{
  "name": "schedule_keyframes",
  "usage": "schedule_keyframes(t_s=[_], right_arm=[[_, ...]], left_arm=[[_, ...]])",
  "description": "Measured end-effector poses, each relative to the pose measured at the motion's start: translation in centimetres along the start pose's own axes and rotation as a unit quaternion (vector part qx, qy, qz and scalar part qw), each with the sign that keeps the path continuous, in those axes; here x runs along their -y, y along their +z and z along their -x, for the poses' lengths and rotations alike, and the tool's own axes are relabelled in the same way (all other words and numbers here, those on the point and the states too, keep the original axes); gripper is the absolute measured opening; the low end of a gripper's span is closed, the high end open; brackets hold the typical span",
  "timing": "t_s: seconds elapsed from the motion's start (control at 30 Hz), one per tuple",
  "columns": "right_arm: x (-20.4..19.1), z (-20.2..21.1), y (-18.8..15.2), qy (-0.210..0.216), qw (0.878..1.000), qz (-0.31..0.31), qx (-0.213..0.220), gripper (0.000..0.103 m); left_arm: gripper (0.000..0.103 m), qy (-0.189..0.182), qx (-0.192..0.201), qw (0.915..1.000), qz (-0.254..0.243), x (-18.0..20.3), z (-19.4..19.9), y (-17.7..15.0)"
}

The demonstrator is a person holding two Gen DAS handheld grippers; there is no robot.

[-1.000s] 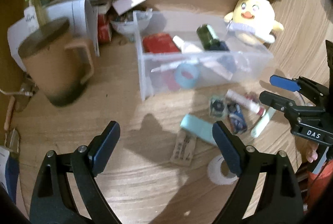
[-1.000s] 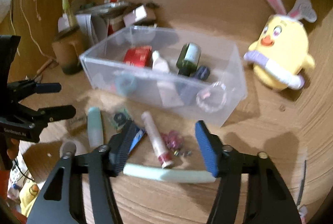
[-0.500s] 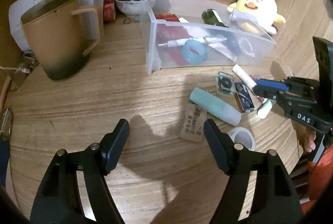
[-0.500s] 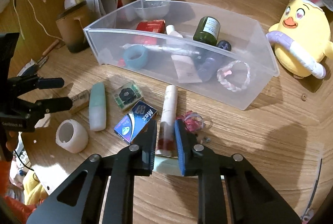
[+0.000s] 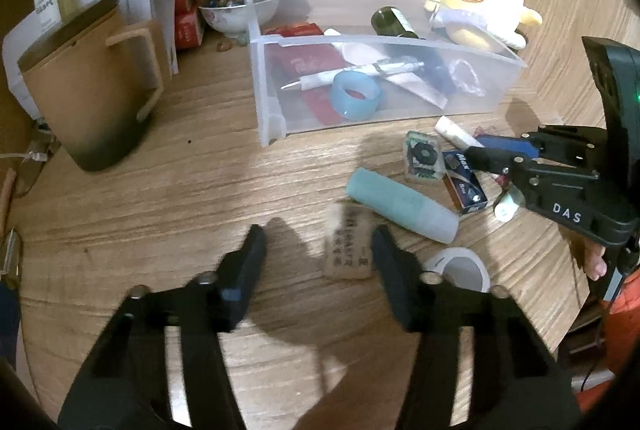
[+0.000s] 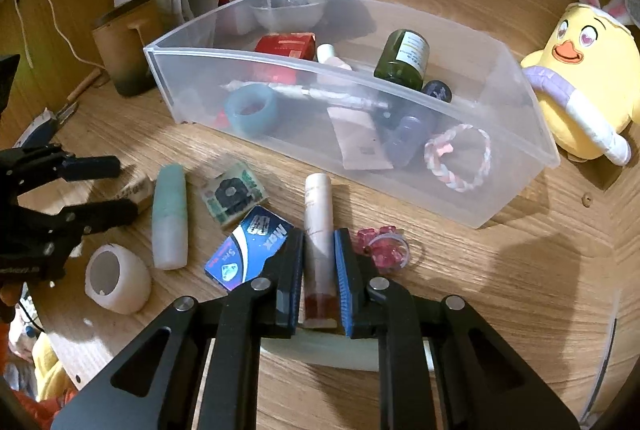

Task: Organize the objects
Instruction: 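Grasp the white-red lip balm with the right tool while the left tool grasps the beige eraser, then carry the lip balm and eraser up over the clear box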

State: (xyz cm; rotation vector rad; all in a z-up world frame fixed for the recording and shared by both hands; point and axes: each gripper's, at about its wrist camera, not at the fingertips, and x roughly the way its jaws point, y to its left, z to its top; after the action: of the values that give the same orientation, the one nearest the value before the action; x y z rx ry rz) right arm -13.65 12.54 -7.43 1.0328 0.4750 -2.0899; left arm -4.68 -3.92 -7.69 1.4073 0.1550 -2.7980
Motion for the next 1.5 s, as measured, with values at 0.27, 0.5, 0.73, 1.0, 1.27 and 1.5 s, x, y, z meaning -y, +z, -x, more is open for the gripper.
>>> schedule_keyframes(t_s=[0.27, 0.5, 0.73, 1.0, 1.27, 1.5], right_arm=[[0.0, 0.5, 0.0, -0.001, 1.0, -0.012, 0.012, 0.014], [0.0, 2.8, 0.3, 0.007, 0.999, -0.023, 0.043, 0.014], [-0.1, 5.8, 1.2, 0.012, 0.996, -0.032, 0.087, 0.014], [0.2, 7.6, 2.6, 0.018, 0.991, -0.046, 0.126, 0.014], [1.1, 8.9, 4.3, -0.012, 0.987, -0.041, 0.158, 0.014], [2.6, 9.6, 5.5, -0.046, 0.983, -0.038, 0.173, 0.014]], left_arm=[[0.023, 0.002, 0.001, 1.0, 0.005, 0.0, -0.1, 0.4], [0.023, 0.006, 0.021, 0.9996, 0.016, -0.4, 1.2, 0.7], [0.023, 0.002, 0.058, 0.998, 0.025, -0.5, 3.4, 2.1], [0.023, -0.007, 0.1, 0.9947, 0.023, 0.1, 5.2, 4.2], [0.023, -0.012, 0.129, 0.9914, 0.018, 0.6, 6.1, 6.3], [0.023, -0.012, 0.143, 0.9894, 0.025, 0.3, 6.2, 8.3]])
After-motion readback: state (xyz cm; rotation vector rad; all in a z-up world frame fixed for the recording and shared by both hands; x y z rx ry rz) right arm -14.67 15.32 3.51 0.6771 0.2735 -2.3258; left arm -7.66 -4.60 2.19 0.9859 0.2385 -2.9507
